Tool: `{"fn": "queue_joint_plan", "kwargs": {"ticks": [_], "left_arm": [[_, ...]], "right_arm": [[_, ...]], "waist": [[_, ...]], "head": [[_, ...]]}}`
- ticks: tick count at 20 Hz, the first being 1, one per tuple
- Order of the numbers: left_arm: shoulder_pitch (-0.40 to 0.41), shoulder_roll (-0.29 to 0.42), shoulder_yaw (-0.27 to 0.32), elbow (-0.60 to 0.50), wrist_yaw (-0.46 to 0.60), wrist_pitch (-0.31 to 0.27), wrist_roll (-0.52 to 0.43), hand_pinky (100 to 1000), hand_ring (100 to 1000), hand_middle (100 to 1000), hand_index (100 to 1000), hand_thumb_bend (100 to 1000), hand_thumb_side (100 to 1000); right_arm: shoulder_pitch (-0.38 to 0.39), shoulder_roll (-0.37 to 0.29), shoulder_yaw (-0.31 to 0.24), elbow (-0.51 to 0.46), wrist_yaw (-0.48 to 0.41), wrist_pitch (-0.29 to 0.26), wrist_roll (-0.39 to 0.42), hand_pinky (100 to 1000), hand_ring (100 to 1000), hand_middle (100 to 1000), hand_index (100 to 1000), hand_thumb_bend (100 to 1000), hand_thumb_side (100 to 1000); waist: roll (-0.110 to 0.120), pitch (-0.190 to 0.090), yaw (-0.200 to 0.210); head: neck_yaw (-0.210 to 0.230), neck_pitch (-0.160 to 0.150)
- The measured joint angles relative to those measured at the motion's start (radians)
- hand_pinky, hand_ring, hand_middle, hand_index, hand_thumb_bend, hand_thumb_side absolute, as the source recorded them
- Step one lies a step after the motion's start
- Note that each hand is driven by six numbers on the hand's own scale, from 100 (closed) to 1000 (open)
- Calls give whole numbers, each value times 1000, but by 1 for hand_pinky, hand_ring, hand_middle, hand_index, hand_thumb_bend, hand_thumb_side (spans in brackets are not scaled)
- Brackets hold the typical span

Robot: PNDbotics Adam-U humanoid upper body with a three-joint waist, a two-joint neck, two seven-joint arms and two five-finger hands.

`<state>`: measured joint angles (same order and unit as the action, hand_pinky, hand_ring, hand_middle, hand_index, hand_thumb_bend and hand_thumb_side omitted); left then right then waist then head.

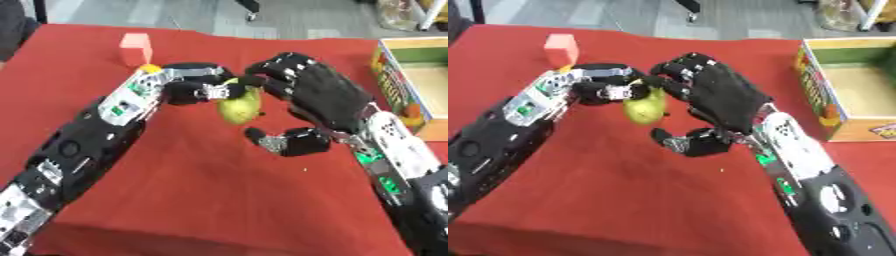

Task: Pick up the objects with one hand, pass them to the other hand, and then place them into the box on the other side of the table.

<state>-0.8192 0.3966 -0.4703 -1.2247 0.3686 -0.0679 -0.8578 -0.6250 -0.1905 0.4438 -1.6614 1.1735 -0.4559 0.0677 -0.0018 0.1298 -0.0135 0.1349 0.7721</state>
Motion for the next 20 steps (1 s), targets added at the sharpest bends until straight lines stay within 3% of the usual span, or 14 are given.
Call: {"fn": "queue_joint_plan", "kwargs": {"ticks": [1, 2, 11, 15, 20], "left_arm": [[0, -1, -1, 0, -1, 0, 0, 666, 478, 386, 502, 102, 620], [1, -3, -1, 1, -3, -1, -1, 667, 479, 386, 502, 107, 609], [6, -9, -2, 6, -7, 8, -9, 667, 480, 387, 502, 100, 627], [9, -17, -2, 5, -7, 13, -12, 669, 482, 390, 505, 100, 651], [9, -18, -3, 0, -10, 19, -18, 676, 497, 424, 549, 125, 657]], "right_arm": [[0, 0, 0, 0, -3, 1, 1, 776, 770, 776, 812, 180, 471], [0, 0, 0, 0, -6, 3, 2, 771, 764, 767, 801, 100, 417], [1, 9, 6, 10, -19, 43, -26, 734, 708, 661, 782, 100, 248], [1, 10, 7, 17, -36, 53, -42, 702, 661, 574, 739, 100, 113], [2, 10, 12, 27, -87, 67, -83, 674, 618, 476, 649, 100, 100]], "waist": [[0, 0, 0], [0, 0, 0], [0, 0, 1], [0, 0, 1], [0, 0, 2]], "head": [[0, 0], [0, 0], [0, 0], [0, 0], [0, 0]]}}
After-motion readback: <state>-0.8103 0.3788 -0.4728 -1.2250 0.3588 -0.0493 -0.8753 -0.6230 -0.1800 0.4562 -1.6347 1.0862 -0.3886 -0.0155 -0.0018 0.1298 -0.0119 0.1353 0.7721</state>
